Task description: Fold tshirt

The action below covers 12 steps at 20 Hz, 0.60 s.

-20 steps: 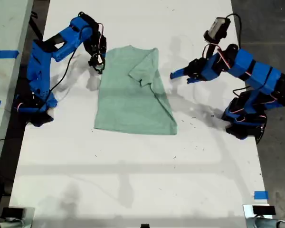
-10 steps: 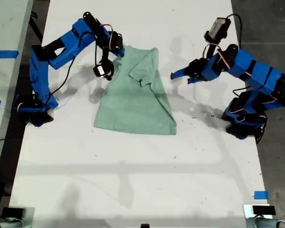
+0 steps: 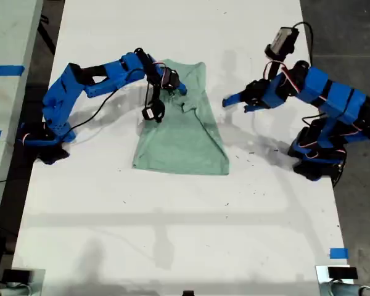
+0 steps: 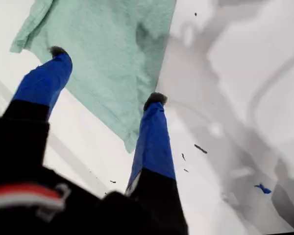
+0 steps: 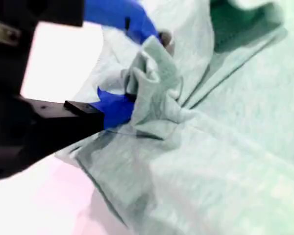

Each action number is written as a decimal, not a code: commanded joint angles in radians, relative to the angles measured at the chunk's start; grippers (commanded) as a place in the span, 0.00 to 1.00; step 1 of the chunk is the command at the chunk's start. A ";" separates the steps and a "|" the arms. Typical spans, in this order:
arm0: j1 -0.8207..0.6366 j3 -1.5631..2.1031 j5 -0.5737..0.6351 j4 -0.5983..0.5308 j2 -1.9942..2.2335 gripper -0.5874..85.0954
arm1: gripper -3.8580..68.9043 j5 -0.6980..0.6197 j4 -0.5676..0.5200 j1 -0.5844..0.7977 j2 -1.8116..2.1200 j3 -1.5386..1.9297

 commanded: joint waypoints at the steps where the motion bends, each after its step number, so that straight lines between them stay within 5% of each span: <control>1: 0.014 -0.066 0.002 0.118 0.153 0.33 | 0.44 0.012 -0.031 -0.012 0.038 -0.006; 9: 0.040 0.048 -0.118 0.721 0.565 0.30 | 0.44 0.015 -0.014 -0.061 0.037 -0.020; 12: 0.149 0.161 -0.215 0.790 0.643 0.26 | 0.40 0.018 0.014 -0.101 0.034 -0.034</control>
